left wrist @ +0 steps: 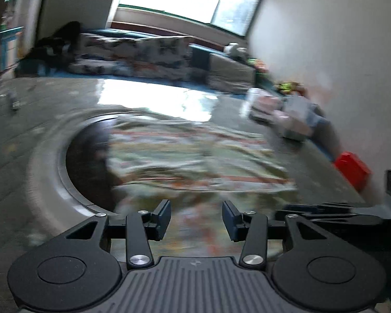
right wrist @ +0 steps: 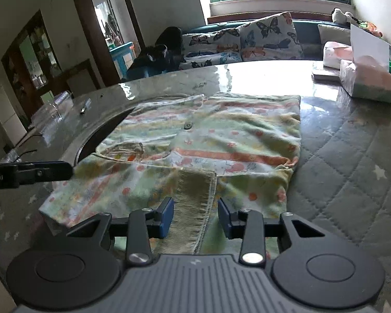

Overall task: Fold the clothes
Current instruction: 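Grasp the shirt hem with the left gripper while the right gripper grasps the hem too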

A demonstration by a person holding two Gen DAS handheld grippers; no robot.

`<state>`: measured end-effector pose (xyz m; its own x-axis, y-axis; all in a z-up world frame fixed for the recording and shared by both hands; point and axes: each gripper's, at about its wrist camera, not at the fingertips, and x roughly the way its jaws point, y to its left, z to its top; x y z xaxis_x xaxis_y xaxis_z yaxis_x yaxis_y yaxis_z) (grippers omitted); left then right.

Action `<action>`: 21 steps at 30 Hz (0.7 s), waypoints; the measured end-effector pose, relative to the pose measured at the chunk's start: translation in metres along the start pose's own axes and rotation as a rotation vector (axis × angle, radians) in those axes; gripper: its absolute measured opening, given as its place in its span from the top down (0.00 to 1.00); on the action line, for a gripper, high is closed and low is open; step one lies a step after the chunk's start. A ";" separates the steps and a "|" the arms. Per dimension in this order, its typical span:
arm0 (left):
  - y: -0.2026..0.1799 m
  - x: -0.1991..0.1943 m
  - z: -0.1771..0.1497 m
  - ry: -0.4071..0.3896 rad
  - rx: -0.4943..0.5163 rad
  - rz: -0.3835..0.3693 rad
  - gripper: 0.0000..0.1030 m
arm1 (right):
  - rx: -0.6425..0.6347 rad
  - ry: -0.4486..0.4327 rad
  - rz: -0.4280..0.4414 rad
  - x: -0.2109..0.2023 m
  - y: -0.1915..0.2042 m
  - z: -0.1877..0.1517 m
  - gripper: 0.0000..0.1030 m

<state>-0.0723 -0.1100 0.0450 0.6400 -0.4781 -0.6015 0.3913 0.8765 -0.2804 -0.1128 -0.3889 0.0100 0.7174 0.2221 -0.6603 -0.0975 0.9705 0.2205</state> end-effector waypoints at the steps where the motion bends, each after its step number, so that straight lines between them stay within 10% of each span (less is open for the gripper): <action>1: 0.007 0.000 -0.001 0.000 -0.006 0.023 0.55 | -0.005 0.002 -0.005 0.001 0.001 -0.001 0.69; 6: 0.023 0.007 0.000 0.007 -0.024 0.078 0.57 | -0.030 0.002 -0.029 0.002 0.006 -0.002 0.92; 15: 0.026 0.040 0.005 0.017 0.004 0.120 0.83 | -0.062 -0.024 -0.072 -0.003 0.012 -0.001 0.93; 21: 0.039 0.041 0.003 0.023 -0.013 0.182 0.83 | -0.075 -0.018 -0.087 -0.002 0.011 -0.001 0.89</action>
<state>-0.0285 -0.0955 0.0118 0.6843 -0.3101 -0.6600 0.2615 0.9492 -0.1748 -0.1160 -0.3785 0.0132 0.7374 0.1357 -0.6617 -0.0851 0.9905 0.1084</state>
